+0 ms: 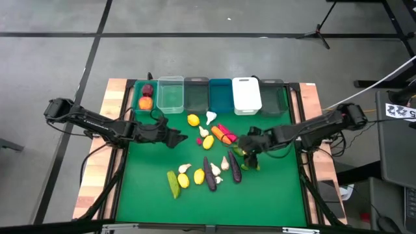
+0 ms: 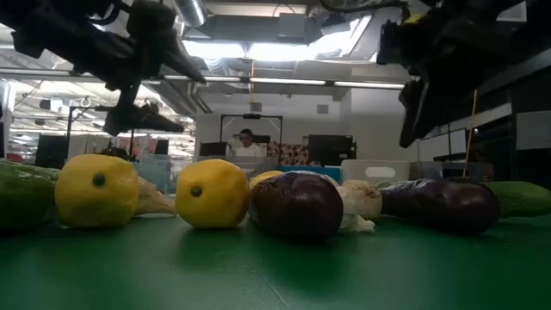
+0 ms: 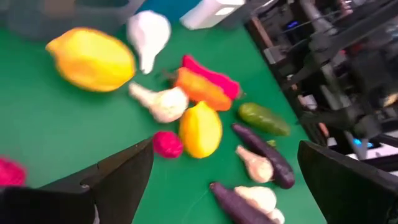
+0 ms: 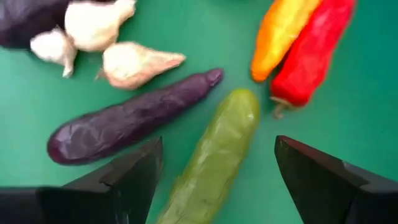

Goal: Sort produce into baskets
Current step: Put the cucumber into the transparent bin

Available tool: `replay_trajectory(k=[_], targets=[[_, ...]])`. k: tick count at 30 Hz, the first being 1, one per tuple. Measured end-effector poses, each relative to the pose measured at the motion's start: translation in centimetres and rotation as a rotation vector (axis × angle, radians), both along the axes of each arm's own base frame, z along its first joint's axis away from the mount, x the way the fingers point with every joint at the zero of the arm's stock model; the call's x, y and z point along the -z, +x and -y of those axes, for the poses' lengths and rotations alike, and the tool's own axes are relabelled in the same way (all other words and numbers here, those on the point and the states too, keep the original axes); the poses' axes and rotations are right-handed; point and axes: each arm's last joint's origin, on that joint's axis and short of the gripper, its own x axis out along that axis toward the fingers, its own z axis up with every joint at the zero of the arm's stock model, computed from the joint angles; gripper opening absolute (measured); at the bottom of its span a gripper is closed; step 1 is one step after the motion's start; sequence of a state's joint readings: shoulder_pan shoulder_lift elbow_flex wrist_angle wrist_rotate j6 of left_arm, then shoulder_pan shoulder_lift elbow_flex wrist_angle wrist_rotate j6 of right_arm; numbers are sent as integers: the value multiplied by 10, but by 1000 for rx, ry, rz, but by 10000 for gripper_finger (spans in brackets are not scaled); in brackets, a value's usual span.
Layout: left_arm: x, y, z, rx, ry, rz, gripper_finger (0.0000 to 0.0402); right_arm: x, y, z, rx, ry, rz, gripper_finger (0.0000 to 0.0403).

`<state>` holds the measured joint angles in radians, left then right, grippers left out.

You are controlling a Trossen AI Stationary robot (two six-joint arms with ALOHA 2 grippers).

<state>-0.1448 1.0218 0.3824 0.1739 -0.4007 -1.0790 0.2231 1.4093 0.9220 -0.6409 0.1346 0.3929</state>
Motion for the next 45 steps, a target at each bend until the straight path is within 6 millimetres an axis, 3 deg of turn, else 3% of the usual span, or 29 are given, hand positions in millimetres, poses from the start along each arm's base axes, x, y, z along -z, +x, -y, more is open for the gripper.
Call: replay_trajectory(k=[9,14,23,37,41,45], targets=[[-4,2,0,40,83,20,388,28,-16,2,192,0,-99,310],[-4,2,0,49,106,13,388,43,-19,1,200,80,-67,310],[-4,2,0,48,115,10,388,40,-19,0,175,123,-40,310],[-4,2,0,47,116,9,388,71,-19,-1,192,67,-235,308],[-4,2,0,42,105,13,388,75,-16,-1,193,57,-243,278],[-4,2,0,40,102,14,388,75,-16,-1,193,56,-242,214]])
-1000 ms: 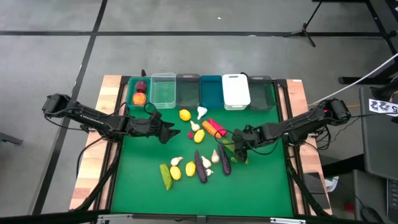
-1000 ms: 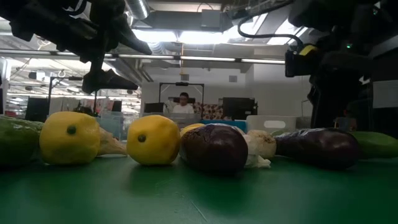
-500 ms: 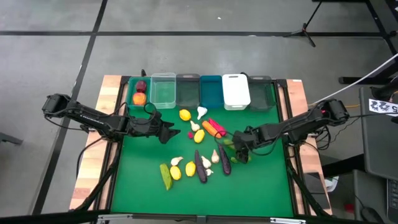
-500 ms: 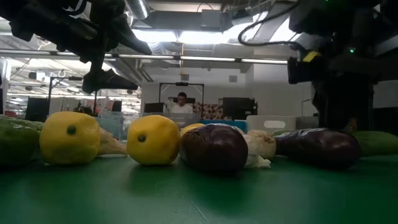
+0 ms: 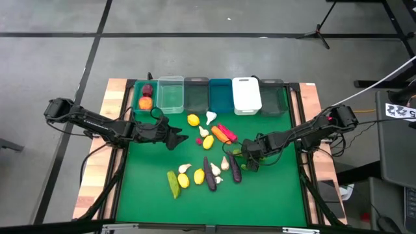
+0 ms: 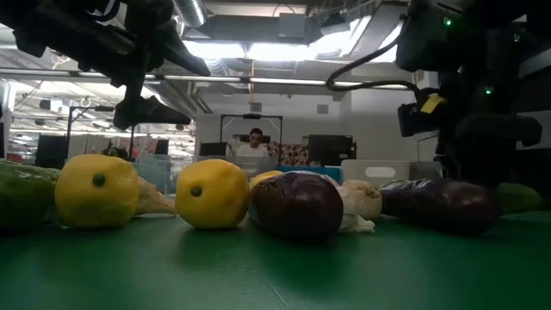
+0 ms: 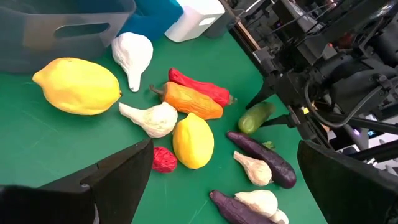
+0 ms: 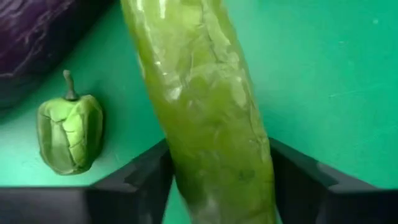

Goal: Sort produce into baskets
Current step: Put the cucumber into the transparent bin

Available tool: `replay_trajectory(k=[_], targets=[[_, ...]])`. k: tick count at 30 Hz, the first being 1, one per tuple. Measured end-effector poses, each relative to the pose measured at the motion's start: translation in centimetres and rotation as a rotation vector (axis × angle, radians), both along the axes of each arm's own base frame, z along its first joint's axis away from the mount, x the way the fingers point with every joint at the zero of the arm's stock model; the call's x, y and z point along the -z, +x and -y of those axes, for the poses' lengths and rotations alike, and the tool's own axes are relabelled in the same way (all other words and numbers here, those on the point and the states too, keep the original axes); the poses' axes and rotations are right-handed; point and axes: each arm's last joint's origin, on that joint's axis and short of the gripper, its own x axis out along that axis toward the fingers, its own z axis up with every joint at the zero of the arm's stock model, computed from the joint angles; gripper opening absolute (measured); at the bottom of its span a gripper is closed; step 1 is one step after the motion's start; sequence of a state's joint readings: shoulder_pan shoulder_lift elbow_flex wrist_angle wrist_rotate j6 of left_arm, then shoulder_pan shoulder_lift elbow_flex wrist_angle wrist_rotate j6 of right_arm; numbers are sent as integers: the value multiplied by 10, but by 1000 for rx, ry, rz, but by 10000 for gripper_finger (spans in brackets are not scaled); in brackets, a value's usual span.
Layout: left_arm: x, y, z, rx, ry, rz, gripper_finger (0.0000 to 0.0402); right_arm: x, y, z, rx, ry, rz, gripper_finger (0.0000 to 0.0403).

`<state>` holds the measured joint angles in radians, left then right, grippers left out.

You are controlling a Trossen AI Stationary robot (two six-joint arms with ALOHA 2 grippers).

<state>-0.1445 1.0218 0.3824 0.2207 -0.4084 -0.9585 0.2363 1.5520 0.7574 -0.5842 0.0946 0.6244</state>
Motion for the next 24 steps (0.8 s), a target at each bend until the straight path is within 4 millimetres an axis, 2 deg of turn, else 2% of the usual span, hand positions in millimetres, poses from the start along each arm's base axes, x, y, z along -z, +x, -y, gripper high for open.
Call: replay_trajectory(k=[3,7,12,19,24], targets=[[0,0,0,2,5,-1,388,0,0,0,0,-3,0,168],[-2,1,0,5,23,19,388,-1,0,0,-2,-2,12,166],[-15,5,0,19,91,139,388,-8,-1,2,-13,-48,58,166],[-33,8,1,44,225,278,388,-33,-4,6,-10,-111,202,173],[-42,8,1,51,324,335,388,-65,3,9,-41,-133,476,168]])
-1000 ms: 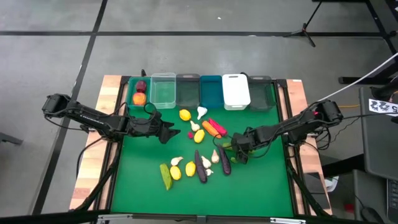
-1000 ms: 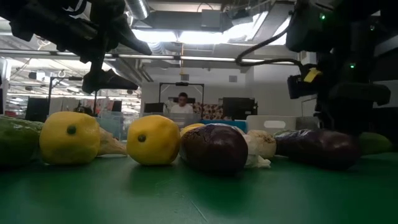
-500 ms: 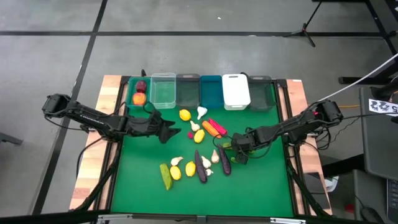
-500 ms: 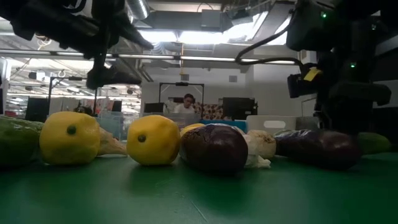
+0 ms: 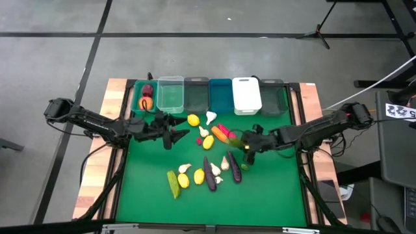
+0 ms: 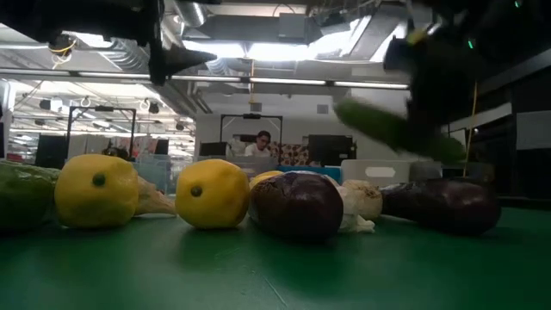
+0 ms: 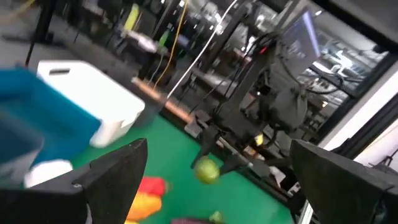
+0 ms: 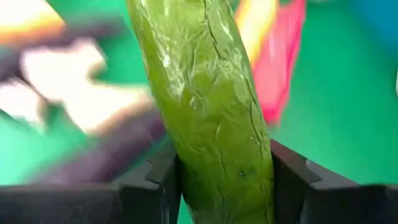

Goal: Sort produce into baskets
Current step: Put the cucumber into the transparent bin

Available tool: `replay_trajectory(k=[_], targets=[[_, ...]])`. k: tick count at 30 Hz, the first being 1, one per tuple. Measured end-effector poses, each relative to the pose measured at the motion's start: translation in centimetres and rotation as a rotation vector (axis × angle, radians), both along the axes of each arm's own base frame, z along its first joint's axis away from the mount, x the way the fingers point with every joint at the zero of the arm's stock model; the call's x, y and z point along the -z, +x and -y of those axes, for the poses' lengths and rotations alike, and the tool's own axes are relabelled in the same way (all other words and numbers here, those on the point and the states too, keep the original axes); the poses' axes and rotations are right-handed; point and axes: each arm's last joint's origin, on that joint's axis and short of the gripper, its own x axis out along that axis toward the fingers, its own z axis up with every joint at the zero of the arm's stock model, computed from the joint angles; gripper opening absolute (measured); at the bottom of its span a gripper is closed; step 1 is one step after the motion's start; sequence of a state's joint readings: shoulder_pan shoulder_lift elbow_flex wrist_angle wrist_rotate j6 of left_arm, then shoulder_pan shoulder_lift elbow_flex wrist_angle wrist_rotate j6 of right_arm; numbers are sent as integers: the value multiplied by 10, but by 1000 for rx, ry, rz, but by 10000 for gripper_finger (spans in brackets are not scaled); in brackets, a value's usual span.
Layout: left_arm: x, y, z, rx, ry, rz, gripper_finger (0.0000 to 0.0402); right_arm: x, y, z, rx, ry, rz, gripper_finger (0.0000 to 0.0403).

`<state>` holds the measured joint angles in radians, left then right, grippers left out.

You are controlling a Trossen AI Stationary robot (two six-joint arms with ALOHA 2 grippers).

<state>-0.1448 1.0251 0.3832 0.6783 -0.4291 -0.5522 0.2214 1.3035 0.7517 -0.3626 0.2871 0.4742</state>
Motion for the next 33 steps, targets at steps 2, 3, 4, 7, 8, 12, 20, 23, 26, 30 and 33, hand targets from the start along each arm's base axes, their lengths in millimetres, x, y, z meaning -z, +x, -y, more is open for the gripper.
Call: replay_trajectory(k=[2,3,4,7,8,12,20,23,26,30,33], targets=[[-4,1,0,-5,46,35,388,-16,5,3,-31,-1,140,176],[-5,2,0,-9,73,57,388,-24,7,4,-45,-5,207,181],[-7,4,0,-14,102,84,388,-32,8,7,-58,-10,271,185],[-8,10,1,-33,212,118,388,-51,15,13,-109,-25,450,188],[-7,14,2,-39,247,116,388,-56,17,15,-128,-32,499,186],[-4,32,4,-48,323,115,388,-70,24,24,-176,-64,656,175],[-13,77,13,4,470,136,388,-77,27,38,-209,-64,734,189],[-19,90,14,-13,538,129,388,-77,27,37,-212,-62,734,190],[-21,102,14,-15,566,101,388,-75,28,37,-214,-61,728,186],[-17,113,7,-5,536,68,388,-76,28,37,-213,-61,728,185],[-19,120,3,12,512,94,388,-76,28,37,-213,-61,733,185]])
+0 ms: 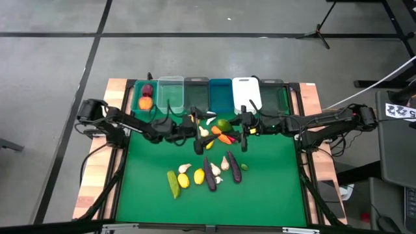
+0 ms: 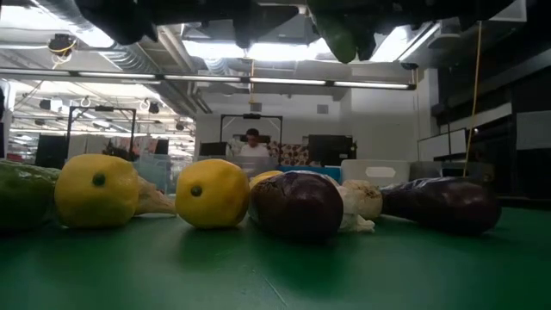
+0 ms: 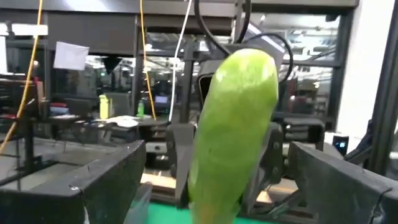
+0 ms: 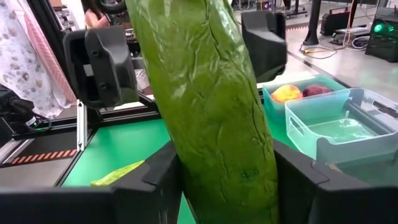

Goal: Sort produce into baskets
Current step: Put the cucumber into the transparent bin

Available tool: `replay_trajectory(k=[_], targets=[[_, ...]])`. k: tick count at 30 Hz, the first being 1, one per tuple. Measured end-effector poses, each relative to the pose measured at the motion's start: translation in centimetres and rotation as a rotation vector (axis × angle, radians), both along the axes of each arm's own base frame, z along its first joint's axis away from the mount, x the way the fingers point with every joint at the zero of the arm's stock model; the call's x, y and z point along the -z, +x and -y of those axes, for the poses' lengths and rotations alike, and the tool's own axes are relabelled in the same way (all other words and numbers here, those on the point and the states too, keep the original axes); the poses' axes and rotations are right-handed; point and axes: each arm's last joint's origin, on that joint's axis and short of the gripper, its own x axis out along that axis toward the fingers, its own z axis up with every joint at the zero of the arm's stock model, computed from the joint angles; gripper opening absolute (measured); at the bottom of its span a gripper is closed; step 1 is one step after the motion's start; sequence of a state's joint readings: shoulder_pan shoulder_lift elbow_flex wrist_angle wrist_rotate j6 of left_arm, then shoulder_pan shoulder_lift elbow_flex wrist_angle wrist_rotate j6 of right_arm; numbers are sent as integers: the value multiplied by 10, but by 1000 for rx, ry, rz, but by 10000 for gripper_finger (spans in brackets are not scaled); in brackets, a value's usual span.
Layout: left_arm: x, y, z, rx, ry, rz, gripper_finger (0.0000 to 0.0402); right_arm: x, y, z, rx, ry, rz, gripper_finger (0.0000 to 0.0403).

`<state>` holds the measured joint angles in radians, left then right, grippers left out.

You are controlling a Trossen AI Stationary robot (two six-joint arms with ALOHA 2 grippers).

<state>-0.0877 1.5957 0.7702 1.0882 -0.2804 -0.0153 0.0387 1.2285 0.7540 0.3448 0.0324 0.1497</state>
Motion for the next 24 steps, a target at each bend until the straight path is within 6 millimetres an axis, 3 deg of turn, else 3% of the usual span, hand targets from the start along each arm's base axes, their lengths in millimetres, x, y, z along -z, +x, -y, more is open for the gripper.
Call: replay_trajectory(k=[7,15,24], targets=[[-8,10,-5,15,22,24,388,0,0,-1,-26,4,-3,184],[-2,16,-5,41,32,2,382,0,0,-1,-27,4,-3,184],[-4,15,-7,41,24,19,269,0,0,-1,-43,8,-5,184]])
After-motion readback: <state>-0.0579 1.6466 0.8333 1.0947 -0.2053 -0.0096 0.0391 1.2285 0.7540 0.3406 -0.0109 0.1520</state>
